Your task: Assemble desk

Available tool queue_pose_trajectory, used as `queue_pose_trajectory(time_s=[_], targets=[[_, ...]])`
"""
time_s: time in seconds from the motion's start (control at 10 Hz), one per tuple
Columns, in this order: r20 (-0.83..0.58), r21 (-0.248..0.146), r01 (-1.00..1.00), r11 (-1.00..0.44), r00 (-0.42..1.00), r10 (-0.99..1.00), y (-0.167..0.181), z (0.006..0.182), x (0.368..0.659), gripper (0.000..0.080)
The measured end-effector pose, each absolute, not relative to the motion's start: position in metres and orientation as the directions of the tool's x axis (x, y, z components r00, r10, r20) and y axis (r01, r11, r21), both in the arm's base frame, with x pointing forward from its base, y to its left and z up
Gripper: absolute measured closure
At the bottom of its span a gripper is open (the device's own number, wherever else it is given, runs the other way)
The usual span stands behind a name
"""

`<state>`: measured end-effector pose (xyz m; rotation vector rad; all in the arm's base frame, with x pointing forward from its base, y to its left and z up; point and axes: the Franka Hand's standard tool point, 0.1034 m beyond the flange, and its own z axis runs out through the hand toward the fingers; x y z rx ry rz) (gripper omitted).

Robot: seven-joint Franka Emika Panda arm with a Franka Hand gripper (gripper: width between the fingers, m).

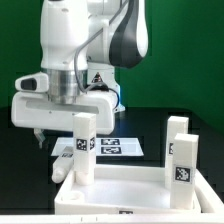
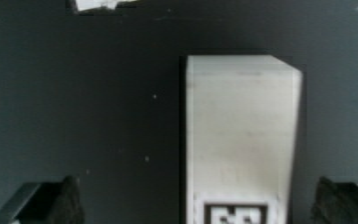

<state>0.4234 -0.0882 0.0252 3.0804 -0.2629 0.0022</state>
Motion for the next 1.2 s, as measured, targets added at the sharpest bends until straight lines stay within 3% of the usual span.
queue_pose_trajectory(time_s=[0.2, 0.5, 0.7, 0.8, 0.9, 1.2], targets=[[-0.006, 0.057, -0.137, -0.989, 0.99, -0.138, -0.085, 0.014, 0.422, 0.015], [-0.007, 0.045, -0.16, -0.986, 0.987, -0.161, -0.102, 0.012, 0.418, 0.015], [-0.007, 0.045, -0.159, -0.986, 0.987, -0.159, -0.102, 0.012, 0.418, 0.0381], [-0.007, 0.045, -0.159, -0.986, 0.987, -0.16, -0.102, 0.012, 0.418, 0.0381], [-0.007, 0.045, -0.157, -0.987, 0.987, -0.158, -0.102, 0.012, 0.418, 0.0517], [-0.014, 0.036, -0.059, -0.998, 0.998, -0.06, -0.112, 0.021, 0.411, 0.0517]])
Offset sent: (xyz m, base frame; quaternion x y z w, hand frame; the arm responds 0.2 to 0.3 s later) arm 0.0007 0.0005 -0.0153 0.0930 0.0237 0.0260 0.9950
